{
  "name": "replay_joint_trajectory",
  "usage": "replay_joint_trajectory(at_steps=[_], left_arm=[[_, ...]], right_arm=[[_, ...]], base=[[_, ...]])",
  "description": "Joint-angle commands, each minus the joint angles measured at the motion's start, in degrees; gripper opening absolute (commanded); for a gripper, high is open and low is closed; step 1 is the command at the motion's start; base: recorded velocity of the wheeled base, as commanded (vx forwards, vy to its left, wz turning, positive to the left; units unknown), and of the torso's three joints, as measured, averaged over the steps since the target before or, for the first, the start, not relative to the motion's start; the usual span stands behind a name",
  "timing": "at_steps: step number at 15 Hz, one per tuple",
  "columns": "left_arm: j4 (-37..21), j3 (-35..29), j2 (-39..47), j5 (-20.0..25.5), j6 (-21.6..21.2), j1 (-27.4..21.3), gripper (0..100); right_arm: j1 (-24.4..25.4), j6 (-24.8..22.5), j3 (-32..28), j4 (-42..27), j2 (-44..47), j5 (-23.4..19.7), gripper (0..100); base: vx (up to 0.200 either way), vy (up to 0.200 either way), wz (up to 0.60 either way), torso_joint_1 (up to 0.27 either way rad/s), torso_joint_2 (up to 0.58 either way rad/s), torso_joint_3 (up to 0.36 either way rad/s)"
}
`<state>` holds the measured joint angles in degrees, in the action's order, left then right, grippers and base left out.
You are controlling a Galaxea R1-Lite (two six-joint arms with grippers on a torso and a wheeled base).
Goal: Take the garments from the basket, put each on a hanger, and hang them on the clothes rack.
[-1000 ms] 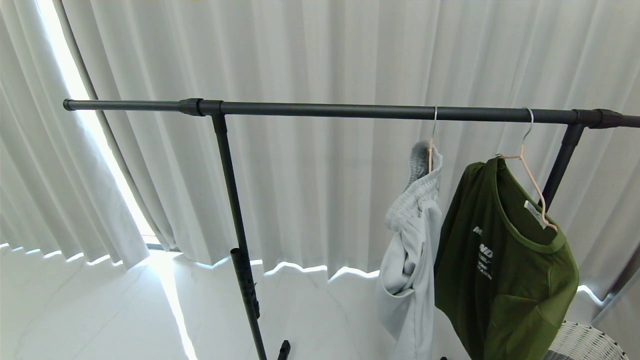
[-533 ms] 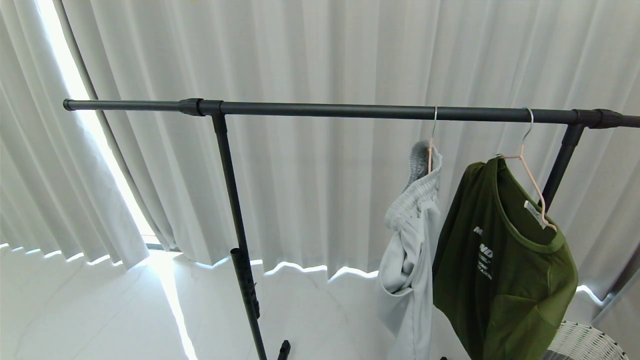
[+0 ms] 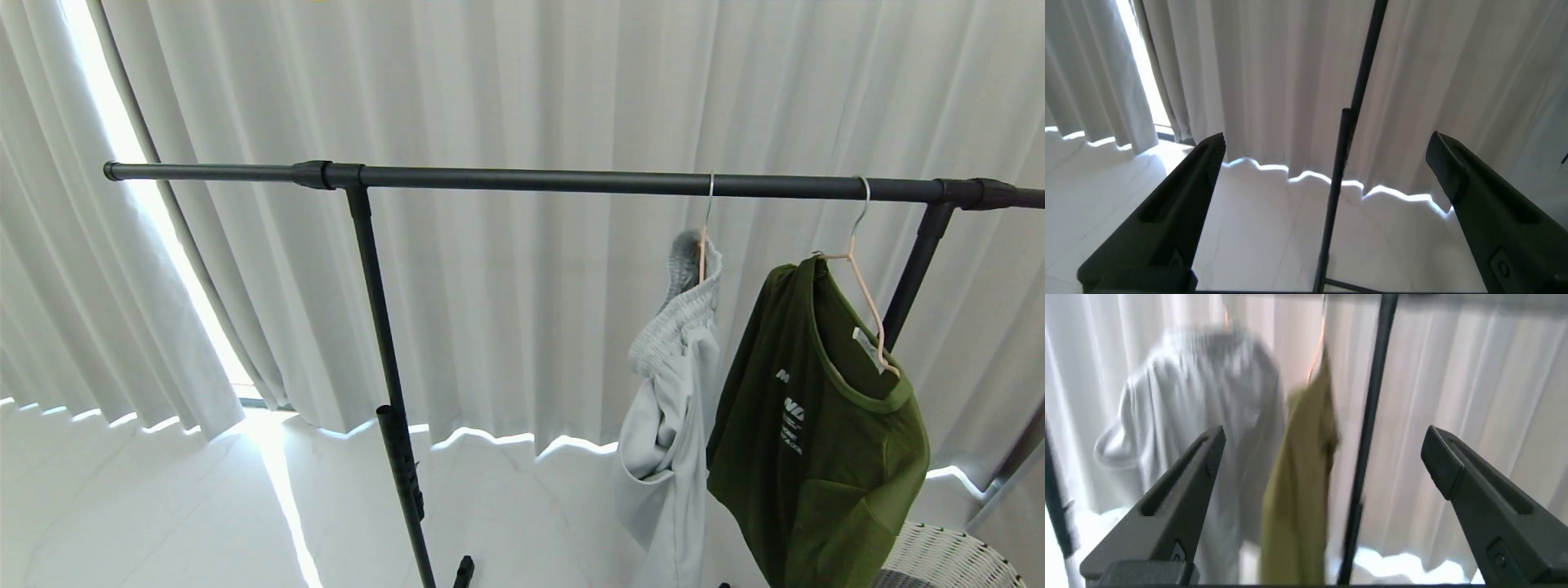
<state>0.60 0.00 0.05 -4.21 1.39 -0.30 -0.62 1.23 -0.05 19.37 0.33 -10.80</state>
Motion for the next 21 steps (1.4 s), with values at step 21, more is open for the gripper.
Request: replay_joint_trajectory(at_steps=[21], left_arm=[[0.02, 0.0, 0.04, -0.01, 0.02, -0.05, 100]], right_arm=[[0.45, 2.46, 0.05, -16.29, -0.33, 15.81, 100]], base=[[0.0, 0.0, 0.0, 0.0, 0.0, 0.0]])
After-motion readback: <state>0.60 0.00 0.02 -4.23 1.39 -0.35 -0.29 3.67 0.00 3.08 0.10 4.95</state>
